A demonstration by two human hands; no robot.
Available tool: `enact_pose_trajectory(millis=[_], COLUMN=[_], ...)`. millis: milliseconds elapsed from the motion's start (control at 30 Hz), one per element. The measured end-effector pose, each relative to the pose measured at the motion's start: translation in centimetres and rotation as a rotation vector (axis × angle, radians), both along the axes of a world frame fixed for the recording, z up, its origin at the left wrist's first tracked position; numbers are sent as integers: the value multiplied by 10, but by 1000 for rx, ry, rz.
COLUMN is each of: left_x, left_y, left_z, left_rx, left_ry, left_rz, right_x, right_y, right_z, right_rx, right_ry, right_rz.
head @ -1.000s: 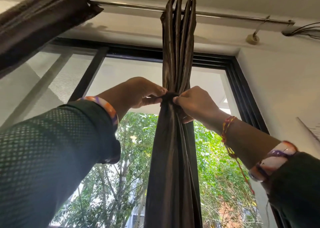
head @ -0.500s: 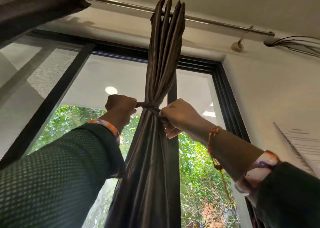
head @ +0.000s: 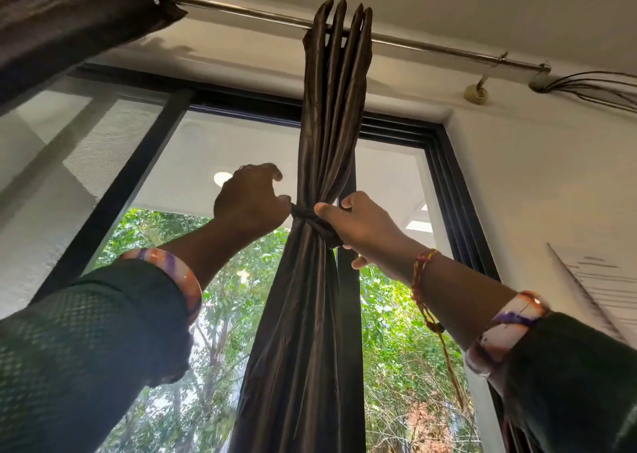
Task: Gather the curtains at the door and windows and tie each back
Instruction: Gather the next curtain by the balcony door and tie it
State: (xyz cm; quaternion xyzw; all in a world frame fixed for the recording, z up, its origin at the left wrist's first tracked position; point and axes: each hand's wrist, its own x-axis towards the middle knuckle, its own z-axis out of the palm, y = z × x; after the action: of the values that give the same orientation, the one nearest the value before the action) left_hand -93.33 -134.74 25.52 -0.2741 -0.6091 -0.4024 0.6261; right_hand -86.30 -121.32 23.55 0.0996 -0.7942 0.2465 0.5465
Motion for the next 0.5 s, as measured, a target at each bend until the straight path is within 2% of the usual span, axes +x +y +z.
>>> enact_pose_trajectory(millis=[300,500], left_x=[27,25], left_y=[-9,-21], left_z=[13,17], left_rx=[-92,-137], left_ry=[70,2], left_rz=[-72,-12], right_x=[-10,-26], right_y=[-23,-27], right_z=[17,32], right_rx=[40,-5], right_ry=[101,72], right_rz=[-85,-160])
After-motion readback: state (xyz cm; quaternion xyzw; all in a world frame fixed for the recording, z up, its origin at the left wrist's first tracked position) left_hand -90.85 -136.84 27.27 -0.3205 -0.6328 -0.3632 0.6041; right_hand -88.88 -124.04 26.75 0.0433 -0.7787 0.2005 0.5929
